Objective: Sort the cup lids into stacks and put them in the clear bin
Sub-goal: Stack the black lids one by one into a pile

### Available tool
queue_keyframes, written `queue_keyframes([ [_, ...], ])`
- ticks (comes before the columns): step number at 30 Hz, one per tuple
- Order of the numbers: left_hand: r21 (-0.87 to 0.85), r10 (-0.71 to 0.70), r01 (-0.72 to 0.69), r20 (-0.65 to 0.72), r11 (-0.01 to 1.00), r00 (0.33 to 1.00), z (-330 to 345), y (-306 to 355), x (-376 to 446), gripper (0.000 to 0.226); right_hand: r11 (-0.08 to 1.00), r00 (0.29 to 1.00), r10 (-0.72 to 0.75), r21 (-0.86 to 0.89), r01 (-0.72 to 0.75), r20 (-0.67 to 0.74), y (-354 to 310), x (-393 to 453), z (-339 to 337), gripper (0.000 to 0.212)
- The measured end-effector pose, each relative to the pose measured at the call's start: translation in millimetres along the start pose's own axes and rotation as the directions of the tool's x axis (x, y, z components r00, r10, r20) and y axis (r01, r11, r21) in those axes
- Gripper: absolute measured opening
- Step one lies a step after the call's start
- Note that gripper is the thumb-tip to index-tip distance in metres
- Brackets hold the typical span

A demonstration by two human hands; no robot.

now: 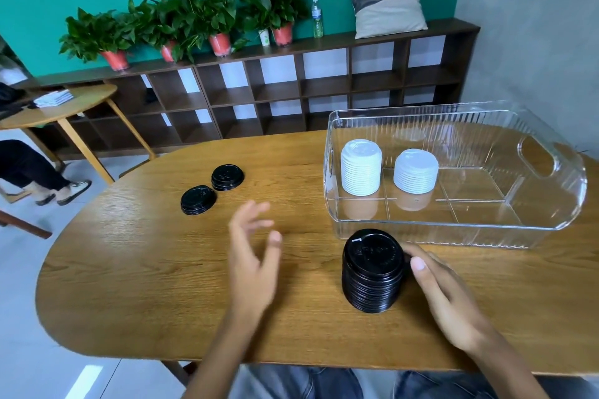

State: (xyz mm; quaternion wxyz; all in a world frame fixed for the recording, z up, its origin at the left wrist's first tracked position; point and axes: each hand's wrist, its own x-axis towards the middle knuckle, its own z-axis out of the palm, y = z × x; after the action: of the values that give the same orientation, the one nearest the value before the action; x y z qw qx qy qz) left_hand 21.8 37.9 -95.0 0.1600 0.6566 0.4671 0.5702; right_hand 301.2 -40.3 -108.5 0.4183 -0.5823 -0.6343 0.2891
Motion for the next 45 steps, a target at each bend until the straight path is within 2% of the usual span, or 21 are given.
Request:
queue_keyframes([
  [2,0.134,-0.164,0.185,-0.152,0.974,0.975,-25,-30,31,0.062,1.000,1.000,-0.001,-0.007,0.001,0.010,0,1,0,0.050],
  [5,0.405,-0.359,0.407,-0.191,0.819,0.913,-57,-78,73,0.077,1.000,1.000,-0.018,-0.016,0.018,0.002,-1,2,1,0.045],
  [7,0.542,-0.412,0.434,-0.170,0.720,0.895,-69,-102,92,0.086,1.000,1.000,-0.005,-0.002,0.005,0.006,-1,2,1,0.042],
  [11,0.610,-0.498,0.502,-0.195,0.613,0.845,-72,-131,115,0.097,1.000,1.000,-0.018,-0.018,0.018,0.009,-2,1,2,0.040],
  [13,0.631,-0.500,0.503,-0.203,0.591,0.842,-69,-138,117,0.096,1.000,1.000,-0.012,-0.021,0.012,0.000,-1,2,2,0.039],
  [16,0.526,-0.476,0.522,-0.235,0.671,0.848,-73,-140,111,0.088,1.000,1.000,-0.003,-0.025,0.003,0.013,0,3,1,0.042],
  [19,0.398,-0.432,0.478,-0.205,0.783,0.878,-75,-129,94,0.083,0.999,1.000,-0.012,-0.033,0.013,0.006,-1,2,2,0.042],
  [21,0.315,-0.406,0.427,-0.134,0.848,0.904,-71,-115,74,0.085,0.999,1.000,-0.010,-0.035,0.010,0.005,-2,2,2,0.043],
  [26,0.288,-0.330,0.288,0.108,0.913,0.938,-58,-69,20,0.097,0.999,1.000,-0.021,-0.039,0.021,-0.005,-3,1,2,0.041],
  [28,0.304,-0.277,0.185,0.296,0.935,0.914,-54,-55,6,0.097,0.999,1.000,-0.025,-0.040,0.025,-0.002,-4,1,2,0.038],
  [30,0.362,-0.245,0.068,0.473,0.930,0.846,-49,-48,1,0.099,0.999,1.000,-0.027,-0.040,0.027,0.001,-4,1,3,0.039],
  [32,0.388,-0.236,-0.005,0.573,0.922,0.785,-49,-46,2,0.103,0.999,1.000,-0.030,-0.040,0.030,0.000,-4,1,3,0.040],
  [35,0.365,-0.217,-0.028,0.611,0.931,0.761,-50,-49,5,0.104,0.999,1.000,-0.025,-0.037,0.025,0.004,-4,0,2,0.041],
  [41,0.399,-0.257,0.027,0.538,0.917,0.803,-47,-44,6,0.094,0.998,0.999,-0.048,-0.044,0.048,0.014,-7,0,1,0.045],
  [45,0.332,-0.195,-0.016,0.593,0.943,0.781,-51,-43,6,0.093,0.998,0.999,-0.044,-0.044,0.044,0.018,-6,0,2,0.039],
])
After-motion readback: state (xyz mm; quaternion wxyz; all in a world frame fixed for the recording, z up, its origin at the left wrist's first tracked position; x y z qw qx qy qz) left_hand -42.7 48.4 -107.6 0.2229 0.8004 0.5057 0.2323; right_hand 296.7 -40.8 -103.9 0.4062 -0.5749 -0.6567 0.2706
